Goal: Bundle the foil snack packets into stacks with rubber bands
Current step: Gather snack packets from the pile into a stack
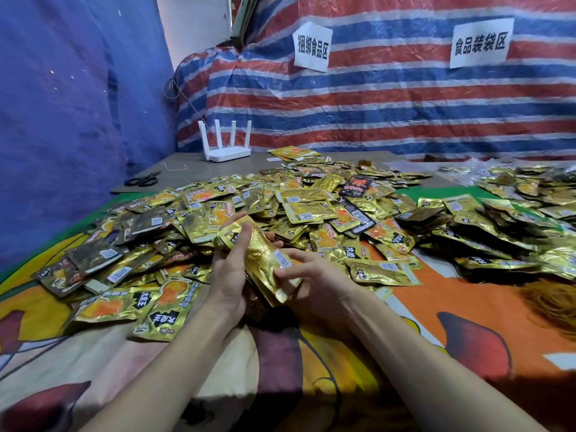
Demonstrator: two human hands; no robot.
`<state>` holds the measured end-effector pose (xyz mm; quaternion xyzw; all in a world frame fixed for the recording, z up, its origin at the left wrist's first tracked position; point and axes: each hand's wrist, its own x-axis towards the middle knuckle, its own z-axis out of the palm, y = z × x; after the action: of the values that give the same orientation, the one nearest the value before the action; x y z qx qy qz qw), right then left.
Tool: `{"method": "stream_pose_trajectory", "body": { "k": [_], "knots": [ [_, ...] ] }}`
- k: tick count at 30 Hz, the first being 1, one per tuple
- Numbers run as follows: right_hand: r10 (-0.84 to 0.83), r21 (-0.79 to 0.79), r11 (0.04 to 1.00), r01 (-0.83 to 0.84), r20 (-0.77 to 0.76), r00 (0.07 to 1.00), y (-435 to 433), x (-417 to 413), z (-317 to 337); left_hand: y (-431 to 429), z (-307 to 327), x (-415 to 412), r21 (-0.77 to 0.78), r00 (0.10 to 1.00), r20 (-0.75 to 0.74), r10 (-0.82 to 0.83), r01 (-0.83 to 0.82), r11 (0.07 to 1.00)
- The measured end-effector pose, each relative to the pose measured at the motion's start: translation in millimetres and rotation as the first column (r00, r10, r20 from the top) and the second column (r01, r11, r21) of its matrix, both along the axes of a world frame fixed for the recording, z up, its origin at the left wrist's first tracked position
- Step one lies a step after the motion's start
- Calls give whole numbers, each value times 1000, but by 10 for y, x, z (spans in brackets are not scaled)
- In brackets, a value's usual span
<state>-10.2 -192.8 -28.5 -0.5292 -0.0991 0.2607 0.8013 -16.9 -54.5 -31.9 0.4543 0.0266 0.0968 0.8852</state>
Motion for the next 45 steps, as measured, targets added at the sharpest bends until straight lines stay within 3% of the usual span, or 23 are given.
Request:
{"method": "stream_pose_trajectory", "body": {
  "k": [3, 7, 11, 13, 15, 19, 23, 30, 35, 38, 39, 42, 45],
  "knots": [
    [-18, 2, 1000, 18, 9, 1000, -130, -18, 35, -54, 20, -25, 56, 994, -10, -112, 113, 992],
    [-128, 25, 992, 127, 39, 991, -427, -28, 101, -288, 116, 4, 252, 981, -101, -168, 189, 949],
    [-363, -27, 931, 365, 65, 930, -781, 83, 207, -472, 221, 7, 452, 973, -83, -215, 229, 862],
    [-562, -74, 815, 574, 134, 816, -993, 195, 285, -509, 235, -17, 544, 971, -47, -236, 223, 809],
    [-696, -193, 630, 752, 287, 658, -1231, 321, 359, -529, 225, -60, 593, 966, 1, -257, 206, 778],
    [-720, -317, 293, 902, 549, 426, -1728, 514, 565, -553, 217, -119, 681, 941, 89, -326, 181, 709],
    [-666, -368, 60, 928, 678, 312, -2101, 655, 784, -636, 289, -129, 732, 923, 140, -357, 147, 666],
    [-504, -510, -220, 832, 789, 350, -2422, 1025, 834, -802, 403, -90, 764, 878, 168, -448, 171, 622],
    [-418, -671, -305, 675, 732, 539, -2430, 1263, 707, -730, 388, -116, 818, 860, 138, -492, 181, 546],
    [-260, -638, -526, 562, 750, 608, -2444, 1298, 623, -632, 360, -109, 833, 881, 121, -457, 160, 530],
    [-235, -635, -556, 536, 739, 631, -2453, 1299, 608, -600, 348, -104, 832, 887, 120, -445, 154, 533],
    [-254, -679, -548, 488, 691, 676, -2480, 1283, 579, -522, 328, -84, 809, 905, 118, -409, 152, 568],
    [-203, -641, -597, 482, 702, 682, -2463, 1196, 577, -485, 321, -52, 806, 913, 125, -388, 134, 576]
  ]
}}
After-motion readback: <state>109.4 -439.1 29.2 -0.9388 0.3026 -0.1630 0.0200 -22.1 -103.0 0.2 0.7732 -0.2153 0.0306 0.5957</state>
